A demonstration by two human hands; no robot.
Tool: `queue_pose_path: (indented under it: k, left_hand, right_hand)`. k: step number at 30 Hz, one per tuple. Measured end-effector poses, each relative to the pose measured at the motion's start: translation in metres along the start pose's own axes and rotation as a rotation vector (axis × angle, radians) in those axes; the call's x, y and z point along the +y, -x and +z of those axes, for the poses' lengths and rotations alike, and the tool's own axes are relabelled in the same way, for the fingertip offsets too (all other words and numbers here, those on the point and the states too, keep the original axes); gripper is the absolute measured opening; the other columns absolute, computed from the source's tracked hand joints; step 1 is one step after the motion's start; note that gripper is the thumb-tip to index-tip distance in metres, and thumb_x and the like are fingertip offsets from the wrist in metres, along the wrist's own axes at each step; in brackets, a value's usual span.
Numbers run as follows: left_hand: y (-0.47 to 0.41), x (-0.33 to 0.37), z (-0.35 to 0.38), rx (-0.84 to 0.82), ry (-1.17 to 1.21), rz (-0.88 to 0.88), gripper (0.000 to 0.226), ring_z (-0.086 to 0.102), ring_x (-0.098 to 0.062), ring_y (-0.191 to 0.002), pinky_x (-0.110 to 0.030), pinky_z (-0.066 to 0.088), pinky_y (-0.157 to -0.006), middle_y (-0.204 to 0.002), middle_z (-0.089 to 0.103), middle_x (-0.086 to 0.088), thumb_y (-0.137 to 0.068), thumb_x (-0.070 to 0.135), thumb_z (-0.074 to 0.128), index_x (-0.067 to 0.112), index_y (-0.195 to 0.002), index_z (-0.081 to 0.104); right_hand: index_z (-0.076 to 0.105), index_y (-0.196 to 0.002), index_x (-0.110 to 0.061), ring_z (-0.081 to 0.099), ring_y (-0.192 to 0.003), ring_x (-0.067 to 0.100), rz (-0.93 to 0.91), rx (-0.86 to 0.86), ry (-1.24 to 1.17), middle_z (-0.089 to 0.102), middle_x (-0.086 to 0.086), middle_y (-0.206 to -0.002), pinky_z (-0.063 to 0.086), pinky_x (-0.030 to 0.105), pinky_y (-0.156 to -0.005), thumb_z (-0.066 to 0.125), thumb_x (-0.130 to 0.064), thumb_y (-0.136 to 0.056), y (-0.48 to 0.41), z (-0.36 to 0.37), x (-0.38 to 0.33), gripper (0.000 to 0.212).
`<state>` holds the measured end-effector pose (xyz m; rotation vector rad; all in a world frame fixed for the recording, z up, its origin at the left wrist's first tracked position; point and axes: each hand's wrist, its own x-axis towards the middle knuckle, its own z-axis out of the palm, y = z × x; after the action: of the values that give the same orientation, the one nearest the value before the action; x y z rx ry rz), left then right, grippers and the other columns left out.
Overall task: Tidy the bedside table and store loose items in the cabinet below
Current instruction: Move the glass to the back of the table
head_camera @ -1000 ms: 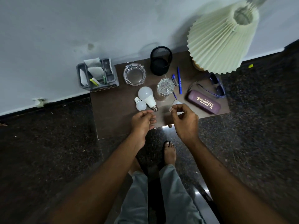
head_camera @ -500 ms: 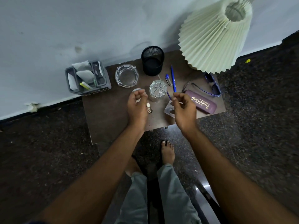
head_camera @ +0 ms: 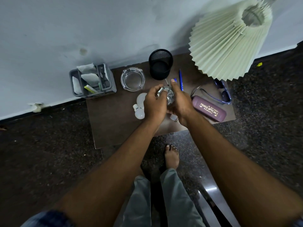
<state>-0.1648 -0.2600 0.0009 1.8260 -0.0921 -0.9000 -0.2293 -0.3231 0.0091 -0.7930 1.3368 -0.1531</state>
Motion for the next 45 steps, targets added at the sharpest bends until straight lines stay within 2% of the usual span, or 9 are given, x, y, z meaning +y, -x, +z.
queue_pose_path:
  k: [9, 13, 16, 21, 26, 32, 37, 40, 45]
  left_hand:
    - [0.013, 0.003, 0.000, 0.027, 0.110, -0.011, 0.018, 0.071, -0.013, -0.089, -0.025, 0.058, -0.079, -0.093, 0.074, 0.001, -0.092, 0.003, 0.061, 0.015, -0.097, 0.072]
    - [0.008, 0.007, -0.002, 0.060, 0.129, -0.160, 0.038, 0.071, -0.018, -0.095, -0.027, 0.055, -0.076, -0.105, 0.073, -0.005, -0.080, 0.025, 0.074, 0.011, -0.115, 0.065]
    - [0.006, 0.010, -0.005, 0.027, 0.203, -0.326, 0.048, 0.073, -0.024, -0.091, -0.038, 0.060, -0.081, -0.103, 0.075, -0.010, -0.075, 0.035, 0.074, 0.009, -0.114, 0.064]
    - [0.012, 0.015, -0.010, -0.159, 0.327, -0.477, 0.034, 0.074, -0.024, -0.083, -0.032, 0.060, -0.070, -0.103, 0.076, -0.015, -0.091, 0.032, 0.068, 0.006, -0.113, 0.070]
    - [0.013, 0.014, -0.021, -0.238, 0.402, -0.433, 0.023, 0.069, -0.038, -0.110, -0.047, 0.056, -0.092, -0.114, 0.073, -0.019, -0.093, 0.024, 0.067, 0.009, -0.110, 0.069]
    - [0.015, 0.015, -0.041, -0.260, 0.433, -0.313, 0.027, 0.072, -0.029, -0.100, -0.047, 0.059, -0.085, -0.109, 0.074, -0.014, -0.092, 0.018, 0.070, 0.009, -0.117, 0.065]
    - [0.013, 0.011, -0.059, -0.325, 0.314, -0.168, 0.052, 0.071, -0.024, -0.110, -0.054, 0.055, -0.095, -0.124, 0.070, -0.008, -0.083, 0.014, 0.079, 0.014, -0.131, 0.058]
    - [0.014, 0.009, -0.066, -0.375, 0.270, -0.089, 0.059, 0.068, -0.023, -0.115, -0.048, 0.054, -0.098, -0.130, 0.066, -0.008, -0.080, 0.007, 0.081, 0.016, -0.133, 0.057]
    - [0.011, 0.010, -0.088, -0.431, 0.191, 0.033, 0.064, 0.066, -0.016, -0.118, -0.036, 0.056, -0.094, -0.129, 0.067, 0.002, -0.078, -0.006, 0.077, 0.016, -0.134, 0.055]
  right_hand:
    - [0.067, -0.113, -0.007, 0.072, -0.103, 0.038, -0.120, 0.085, -0.060, 0.075, 0.017, -0.106, 0.058, 0.048, -0.081, 0.069, -0.039, -0.090, 0.002, -0.020, 0.016, 0.040]
    - [0.066, -0.119, -0.005, 0.070, -0.110, 0.034, -0.216, 0.030, -0.111, 0.074, 0.016, -0.114, 0.056, 0.048, -0.099, 0.068, -0.021, -0.094, 0.012, -0.023, 0.019, 0.030]
    - [0.065, -0.126, -0.008, 0.072, -0.108, 0.025, -0.286, -0.001, -0.105, 0.073, 0.010, -0.118, 0.057, 0.041, -0.098, 0.067, -0.012, -0.096, 0.022, -0.022, 0.020, 0.030]
    - [0.057, -0.139, -0.011, 0.063, -0.119, 0.000, -0.408, -0.059, 0.019, 0.062, -0.002, -0.137, 0.053, 0.019, -0.090, 0.070, -0.002, -0.091, 0.029, -0.025, 0.024, 0.050]
    - [0.051, -0.143, -0.010, 0.061, -0.119, -0.006, -0.422, -0.113, 0.062, 0.057, -0.001, -0.142, 0.052, 0.017, -0.091, 0.072, 0.001, -0.089, 0.027, -0.025, 0.021, 0.060]
    - [0.055, -0.139, -0.015, 0.067, -0.116, 0.006, -0.388, -0.158, 0.080, 0.066, -0.001, -0.132, 0.054, 0.020, -0.088, 0.071, -0.019, -0.095, 0.026, -0.016, 0.006, 0.048]
    - [0.058, -0.134, -0.012, 0.065, -0.122, 0.024, -0.328, -0.275, 0.121, 0.070, 0.006, -0.128, 0.049, 0.049, -0.109, 0.060, -0.044, -0.098, 0.039, -0.002, -0.003, 0.048]
    - [0.057, -0.133, -0.011, 0.063, -0.124, 0.024, -0.368, -0.307, 0.190, 0.067, 0.009, -0.130, 0.046, 0.053, -0.111, 0.054, -0.041, -0.103, 0.045, 0.007, -0.004, 0.043]
    - [0.047, -0.143, -0.014, 0.061, -0.128, 0.024, -0.395, -0.396, 0.260, 0.065, 0.007, -0.135, 0.048, 0.052, -0.109, 0.075, -0.027, -0.091, 0.042, 0.012, 0.003, 0.060]
